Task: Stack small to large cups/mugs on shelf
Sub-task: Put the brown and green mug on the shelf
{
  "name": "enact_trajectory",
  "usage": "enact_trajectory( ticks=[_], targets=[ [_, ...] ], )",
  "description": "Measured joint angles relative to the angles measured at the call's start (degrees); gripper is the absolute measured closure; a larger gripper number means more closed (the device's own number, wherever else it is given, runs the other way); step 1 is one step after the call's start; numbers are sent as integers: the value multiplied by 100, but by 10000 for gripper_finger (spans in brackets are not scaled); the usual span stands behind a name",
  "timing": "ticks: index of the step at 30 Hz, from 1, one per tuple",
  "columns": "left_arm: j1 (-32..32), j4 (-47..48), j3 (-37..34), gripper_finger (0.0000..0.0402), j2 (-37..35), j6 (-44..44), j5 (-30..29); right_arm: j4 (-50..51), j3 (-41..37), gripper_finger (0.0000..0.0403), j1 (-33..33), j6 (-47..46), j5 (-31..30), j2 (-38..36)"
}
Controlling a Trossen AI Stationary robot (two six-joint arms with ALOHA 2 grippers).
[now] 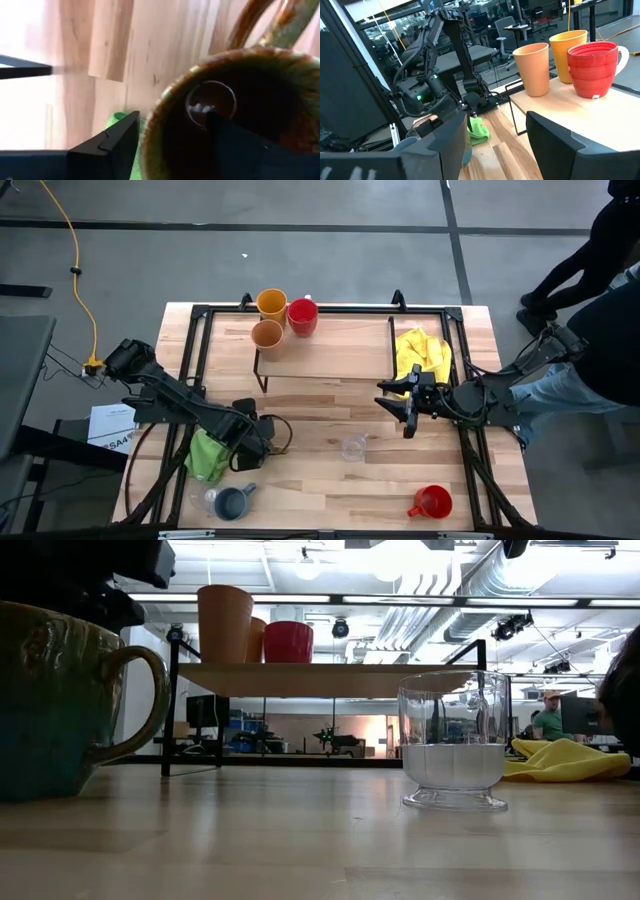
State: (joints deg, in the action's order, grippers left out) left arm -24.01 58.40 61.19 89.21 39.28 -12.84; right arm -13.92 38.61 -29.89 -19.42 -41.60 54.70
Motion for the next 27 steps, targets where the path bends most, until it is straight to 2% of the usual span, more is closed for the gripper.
enact_trajectory(
  ticks=[4, 10, 11, 16, 21, 27],
  targets=[
    [0, 19, 0, 242, 0, 0, -68, -8, 0, 206, 0, -2, 0, 0],
    [1, 35, 9, 372, -29, 13, -107, -10, 0, 206, 0, -2, 0, 0],
    [-2, -4, 19, 379, -39, 5, -133, -10, 0, 206, 0, -2, 2, 0],
    [3, 33, 54, 363, -31, 22, -150, -10, 0, 206, 0, -3, 0, 0],
    [4, 307, 325, 378, -26, 16, -134, -14, 0, 206, 0, -4, 0, 0],
    [47, 1032, 1353, 378, -81, -30, 110, -12, 0, 206, 1, -2, 0, 0]
  ],
)
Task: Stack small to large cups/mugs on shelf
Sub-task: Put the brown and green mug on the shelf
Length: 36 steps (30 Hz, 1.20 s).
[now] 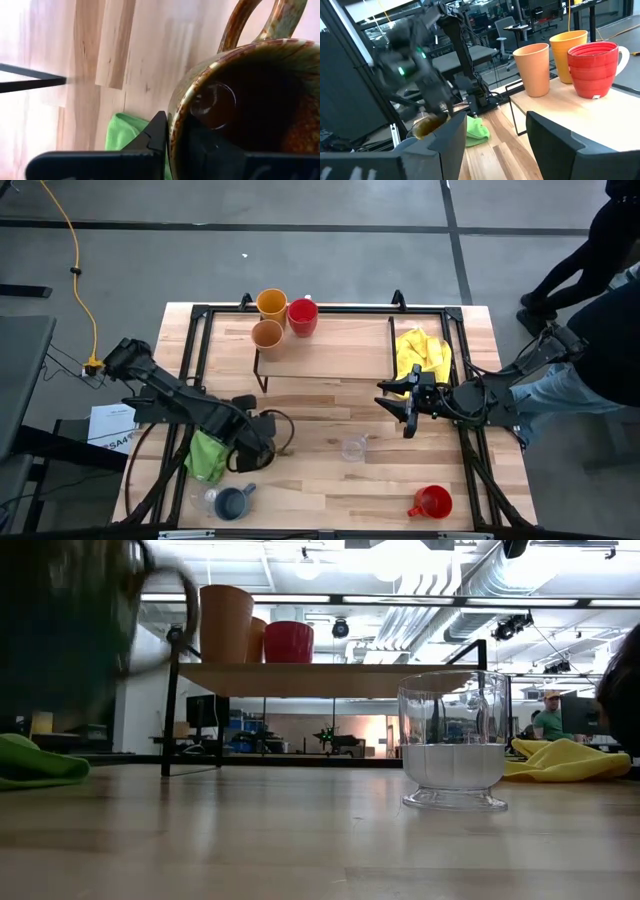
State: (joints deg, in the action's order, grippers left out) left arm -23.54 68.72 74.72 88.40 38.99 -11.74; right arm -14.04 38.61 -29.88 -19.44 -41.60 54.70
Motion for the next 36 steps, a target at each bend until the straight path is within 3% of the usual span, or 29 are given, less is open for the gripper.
enact_trajectory(
  ticks=[7, 14, 24, 28, 31, 36],
  targets=[
    [576, 445, 1847, 378, -4, -18, 75, 2, 0, 206, -1, 20, 0, 0],
    [1764, 429, 3147, 378, -17, 0, 121, 2, 0, 206, -1, 22, 0, 0],
    [3468, 617, 3289, 378, 358, -279, 636, 2, 0, 206, 0, 22, 0, 0],
    [3607, 903, 3322, 378, 721, -411, 563, 15, 0, 206, -1, 0, -2, -2],
    [3591, 1269, 3438, 378, 1026, -531, 157, 30, 0, 206, -1, 0, -2, -2],
    [3594, 1237, 3591, 378, 1220, -624, -50, 52, 0, 206, -1, -12, -6, -2]
  ],
)
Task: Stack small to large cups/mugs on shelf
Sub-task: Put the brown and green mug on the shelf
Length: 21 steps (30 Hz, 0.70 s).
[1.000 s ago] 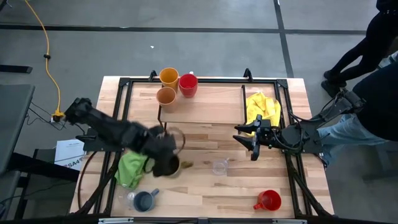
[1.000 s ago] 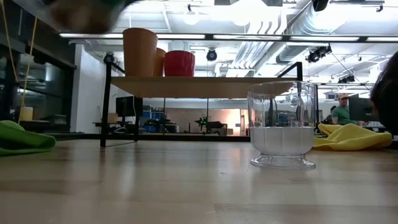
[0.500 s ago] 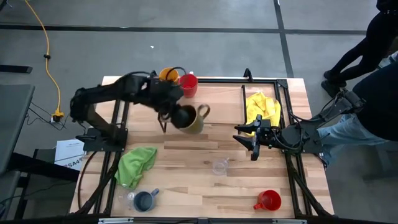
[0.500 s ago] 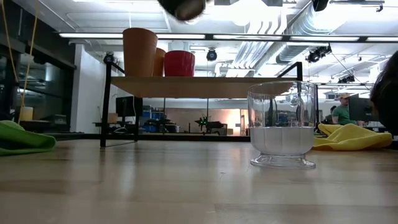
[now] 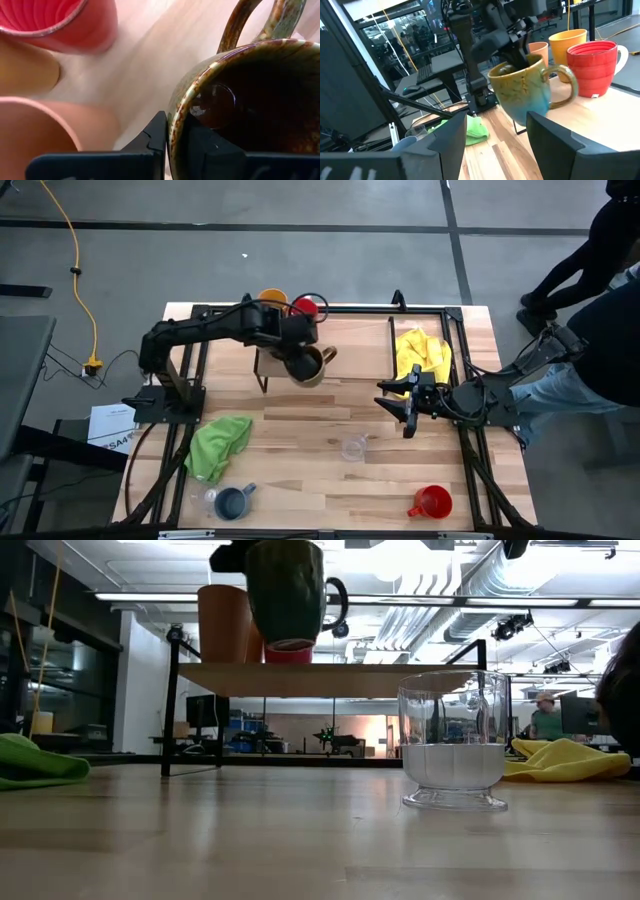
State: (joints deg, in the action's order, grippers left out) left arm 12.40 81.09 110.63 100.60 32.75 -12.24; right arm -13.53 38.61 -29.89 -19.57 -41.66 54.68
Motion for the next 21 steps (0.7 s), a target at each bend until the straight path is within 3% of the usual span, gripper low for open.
enact_trajectory(
  ticks=[14, 21],
  targets=[
    [332, -152, 15, 378, 11, 9, -429, 47, 0, 206, 2, 6, 1, 0],
    [461, -34, 14, 378, 11, -103, -299, 44, 0, 206, 0, 8, 3, 0]
  ],
)
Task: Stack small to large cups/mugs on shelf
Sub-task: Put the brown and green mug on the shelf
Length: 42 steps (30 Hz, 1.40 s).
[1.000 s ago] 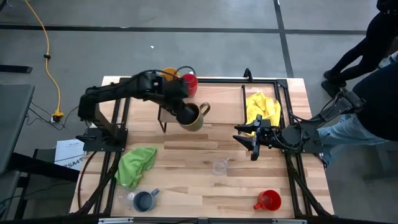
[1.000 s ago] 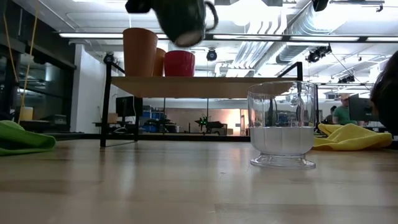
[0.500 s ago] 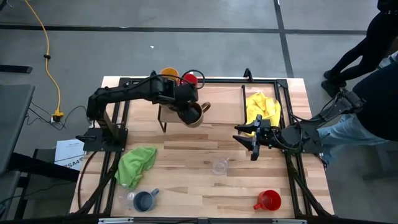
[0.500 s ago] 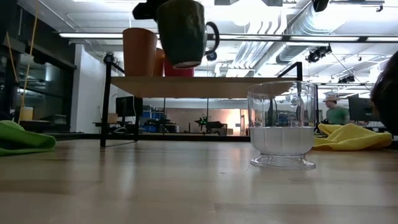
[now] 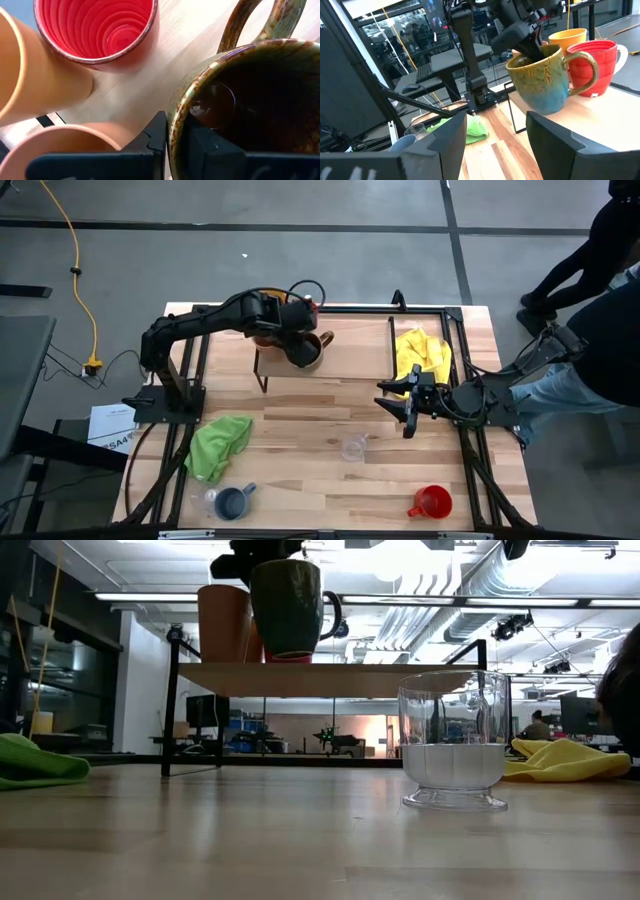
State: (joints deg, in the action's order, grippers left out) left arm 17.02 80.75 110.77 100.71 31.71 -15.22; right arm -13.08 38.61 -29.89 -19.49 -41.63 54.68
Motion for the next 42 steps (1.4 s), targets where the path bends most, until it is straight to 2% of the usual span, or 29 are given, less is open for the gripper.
enact_trajectory(
  ticks=[6, 12, 19, 26, 36, 42],
  targets=[
    [1, 54, -1, 378, 0, -15, -94, 0, 0, 206, 1, 0, 1, 0],
    [24, 152, 5, 360, 66, -148, -125, -2, 0, 206, 2, -1, 1, 0],
    [24, -24, -6, 369, 94, -156, -122, -6, 0, 206, 1, -15, 1, 0],
    [24, -23, -6, 338, 81, -168, -103, -6, 0, 206, 0, -15, 1, 0],
    [24, -25, -6, 337, 81, -167, -105, -4, 0, 206, 2, -11, 2, 0],
    [24, -30, -6, 314, 81, -165, -232, -4, 0, 206, 1, -7, 1, 0]
  ],
)
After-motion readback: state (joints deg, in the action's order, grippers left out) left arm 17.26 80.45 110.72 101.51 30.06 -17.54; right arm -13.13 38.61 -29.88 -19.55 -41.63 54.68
